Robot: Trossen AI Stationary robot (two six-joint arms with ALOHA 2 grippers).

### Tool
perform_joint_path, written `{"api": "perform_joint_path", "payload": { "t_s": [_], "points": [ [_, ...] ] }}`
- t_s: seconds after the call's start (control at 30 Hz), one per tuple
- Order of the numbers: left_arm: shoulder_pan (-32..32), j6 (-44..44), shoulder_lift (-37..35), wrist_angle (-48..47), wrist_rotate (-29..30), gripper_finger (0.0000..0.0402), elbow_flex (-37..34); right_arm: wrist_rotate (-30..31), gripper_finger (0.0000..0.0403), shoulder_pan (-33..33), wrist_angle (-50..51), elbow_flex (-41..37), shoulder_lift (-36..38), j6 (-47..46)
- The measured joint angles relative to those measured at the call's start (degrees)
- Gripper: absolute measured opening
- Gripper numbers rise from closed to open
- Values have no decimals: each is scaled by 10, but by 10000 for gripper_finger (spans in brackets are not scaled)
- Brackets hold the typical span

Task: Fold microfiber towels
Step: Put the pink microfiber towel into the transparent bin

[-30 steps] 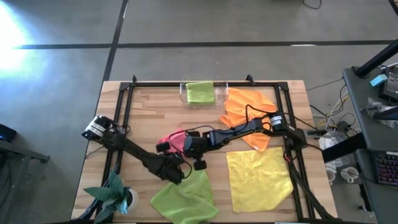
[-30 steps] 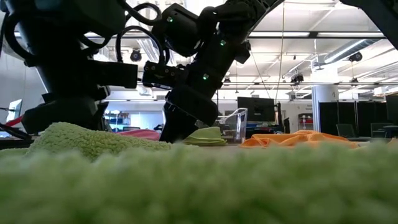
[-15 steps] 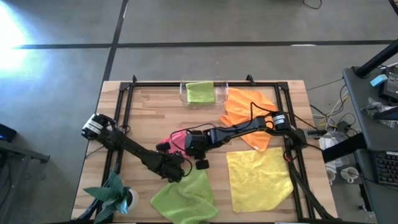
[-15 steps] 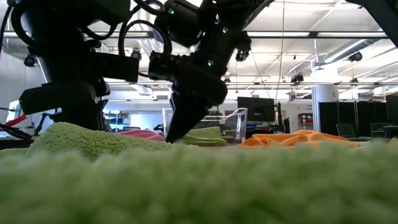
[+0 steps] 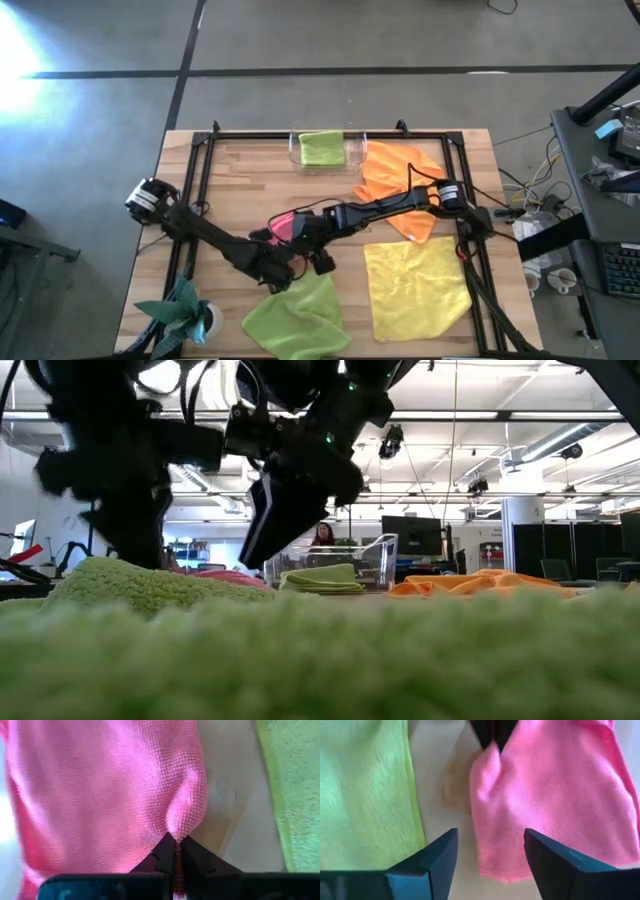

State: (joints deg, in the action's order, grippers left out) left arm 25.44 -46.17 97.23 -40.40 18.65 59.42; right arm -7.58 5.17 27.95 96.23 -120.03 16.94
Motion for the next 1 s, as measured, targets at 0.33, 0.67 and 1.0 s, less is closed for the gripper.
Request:
{"api": "perform_joint_path", "payload": {
  "t_s": [0.33,0.67,1.0],
  "points": [
    [-14,-15,-43,7,18,0,-1,7,219,1,3,-1,-34,-2],
    [-18,-15,-47,4,17,0,-4,53,117,1,6,-1,-35,-21],
    [-34,37,-49,5,8,0,15,61,11,0,116,34,-7,-31]
  ]
}}
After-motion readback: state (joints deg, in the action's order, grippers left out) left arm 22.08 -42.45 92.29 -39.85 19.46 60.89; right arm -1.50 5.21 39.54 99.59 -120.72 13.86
